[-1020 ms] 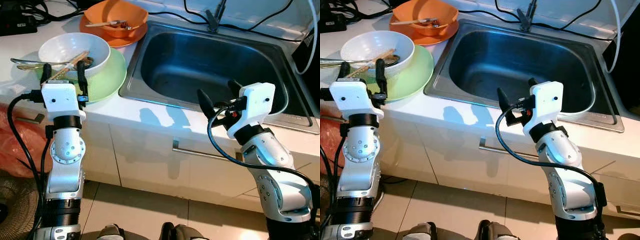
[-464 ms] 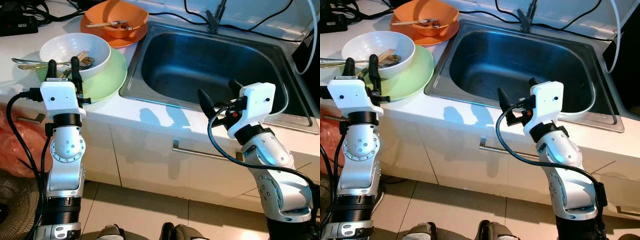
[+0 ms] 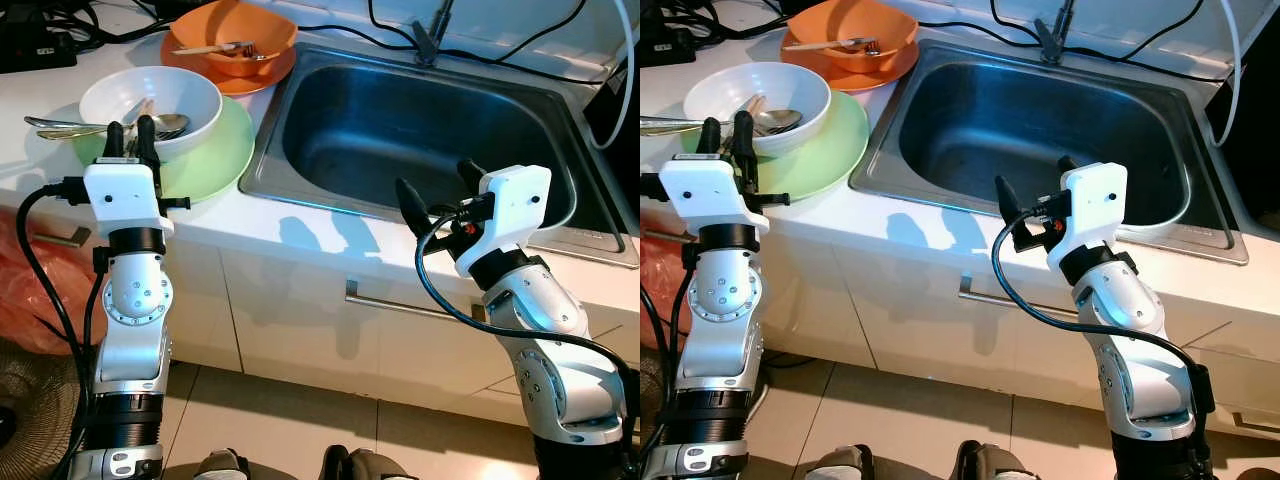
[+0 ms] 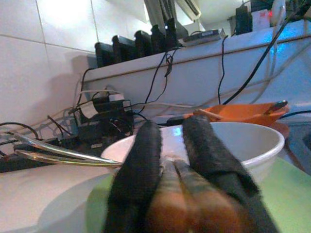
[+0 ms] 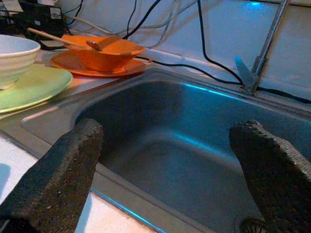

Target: Kitchen organization

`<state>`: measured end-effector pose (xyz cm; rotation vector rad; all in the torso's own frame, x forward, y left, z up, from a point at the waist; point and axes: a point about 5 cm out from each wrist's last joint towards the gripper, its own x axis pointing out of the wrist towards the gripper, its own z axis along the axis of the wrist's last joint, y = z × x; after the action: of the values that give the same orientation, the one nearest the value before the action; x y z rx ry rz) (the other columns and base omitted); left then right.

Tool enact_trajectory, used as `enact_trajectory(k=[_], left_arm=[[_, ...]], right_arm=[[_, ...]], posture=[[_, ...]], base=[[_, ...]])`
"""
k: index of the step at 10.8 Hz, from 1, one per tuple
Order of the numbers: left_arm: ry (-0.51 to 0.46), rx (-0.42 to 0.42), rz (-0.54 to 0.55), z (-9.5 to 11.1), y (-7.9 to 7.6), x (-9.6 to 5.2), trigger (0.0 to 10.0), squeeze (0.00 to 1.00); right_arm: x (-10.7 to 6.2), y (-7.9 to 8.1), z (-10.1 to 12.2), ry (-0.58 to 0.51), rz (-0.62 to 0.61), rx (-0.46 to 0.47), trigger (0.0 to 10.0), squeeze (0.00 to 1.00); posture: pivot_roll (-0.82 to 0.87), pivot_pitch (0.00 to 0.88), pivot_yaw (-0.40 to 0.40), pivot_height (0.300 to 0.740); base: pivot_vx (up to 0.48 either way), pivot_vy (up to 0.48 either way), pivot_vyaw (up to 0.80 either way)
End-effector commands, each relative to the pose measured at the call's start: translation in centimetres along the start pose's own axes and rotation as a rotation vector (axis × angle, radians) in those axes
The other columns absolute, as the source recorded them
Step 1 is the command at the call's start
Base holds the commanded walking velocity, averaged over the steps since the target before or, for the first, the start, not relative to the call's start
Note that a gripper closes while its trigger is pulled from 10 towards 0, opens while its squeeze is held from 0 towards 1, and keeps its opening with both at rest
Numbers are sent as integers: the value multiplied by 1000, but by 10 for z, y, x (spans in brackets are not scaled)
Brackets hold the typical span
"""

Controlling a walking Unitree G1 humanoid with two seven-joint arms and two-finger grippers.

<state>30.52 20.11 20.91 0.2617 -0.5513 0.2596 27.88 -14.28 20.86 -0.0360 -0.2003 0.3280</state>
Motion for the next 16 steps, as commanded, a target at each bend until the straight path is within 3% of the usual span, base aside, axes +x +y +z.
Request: enact_trajectory(k=[1,2,3,6,7,8,13,14,15,16], left_arm=[[-12,-10,-2,2,-3,1,0,0],[-11,-9,-2,2,-3,2,0,0],[-9,-7,0,2,-3,2,0,0],[-11,0,1,3,-2,3,0,0],[-16,7,7,4,-1,5,1961,0],[-22,21,15,6,1,7,10000,0],[-89,26,10,27,-1,21,10000,0],[-121,4,-10,36,-6,26,10000,0],[-132,-11,-31,39,-10,28,10000,0],[-156,-30,-83,45,-20,30,10000,0]], right_arm=[[-3,-5,0,6,-14,-15,10000,0],[-2,-5,0,3,-16,-17,10000,651],[-2,-6,0,1,-24,-21,10000,1000],[-2,-7,0,0,-37,-26,10000,1000],[-2,-8,-1,1,-46,-31,10000,631],[-2,-9,-1,3,-55,-28,10000,0],[1,-9,-1,-11,-67,-12,10000,0],[1,-9,-1,-17,-74,-10,3020,0],[1,-9,-1,-20,-76,-9,1176,0],[1,-9,-1,-21,-85,-12,10000,0]], posture=[[-51,148,-110,740],[-50,148,-109,740],[-50,149,-109,740],[-49,149,-106,740],[-46,148,-106,740],[-44,148,-105,740],[-38,139,-91,740],[-38,133,-82,740],[-38,131,-80,740],[-41,127,-66,740]], base=[[0,0,0],[0,0,0],[0,0,0],[0,0,0],[0,0,0],[0,0,0],[0,0,0],[0,0,0],[0,0,0],[0,0,0]])
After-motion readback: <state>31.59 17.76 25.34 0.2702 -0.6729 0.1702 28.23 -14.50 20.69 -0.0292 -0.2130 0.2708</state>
